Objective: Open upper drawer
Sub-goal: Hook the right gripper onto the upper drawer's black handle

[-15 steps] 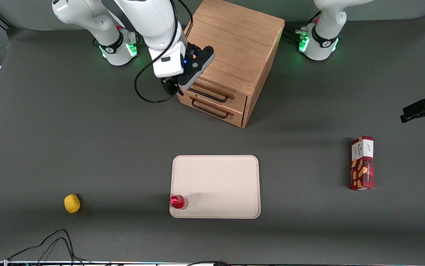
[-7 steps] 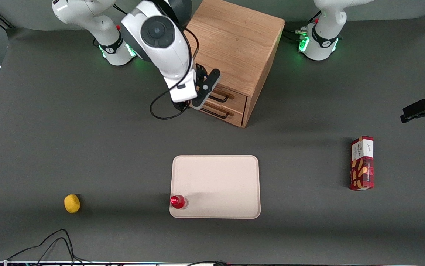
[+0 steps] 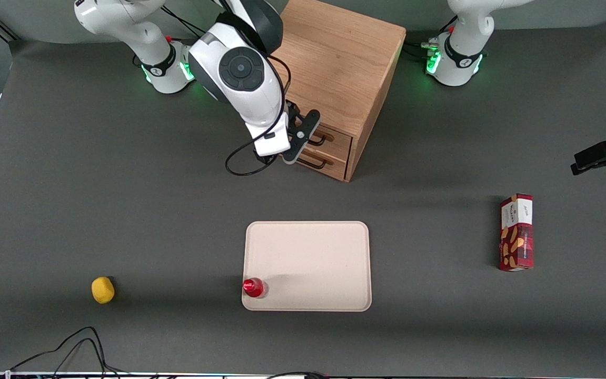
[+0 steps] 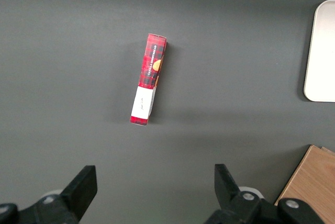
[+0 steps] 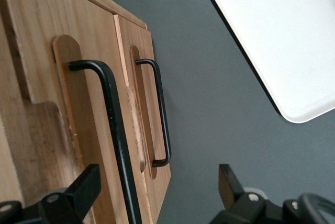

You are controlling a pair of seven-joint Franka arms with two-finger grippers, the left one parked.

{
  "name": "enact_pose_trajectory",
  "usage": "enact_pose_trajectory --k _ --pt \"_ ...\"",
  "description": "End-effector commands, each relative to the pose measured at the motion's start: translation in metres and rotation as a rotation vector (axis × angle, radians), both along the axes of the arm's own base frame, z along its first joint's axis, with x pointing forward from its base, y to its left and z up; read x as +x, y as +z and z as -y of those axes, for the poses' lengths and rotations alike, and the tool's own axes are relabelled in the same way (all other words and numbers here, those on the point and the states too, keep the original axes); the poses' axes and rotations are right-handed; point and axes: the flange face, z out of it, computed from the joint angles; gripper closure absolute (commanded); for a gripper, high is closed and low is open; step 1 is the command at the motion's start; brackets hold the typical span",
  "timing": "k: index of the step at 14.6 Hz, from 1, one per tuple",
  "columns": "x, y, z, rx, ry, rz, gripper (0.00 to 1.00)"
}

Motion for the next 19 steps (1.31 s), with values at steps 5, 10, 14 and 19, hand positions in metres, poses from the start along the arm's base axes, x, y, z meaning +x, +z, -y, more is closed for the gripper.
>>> enact_pose_trajectory --k 5,10,14,19 --pt "0.003 -0.026 0.001 0.002 0.027 -0.04 0.0" --pt "0.013 -0.04 0.004 0.018 0.048 -0.036 0.0" --pt "0.014 -0.041 0.003 0.029 0.049 -0.041 0.0" --pt "0.027 -0.055 0.006 0.03 0.043 -0.026 0.0"
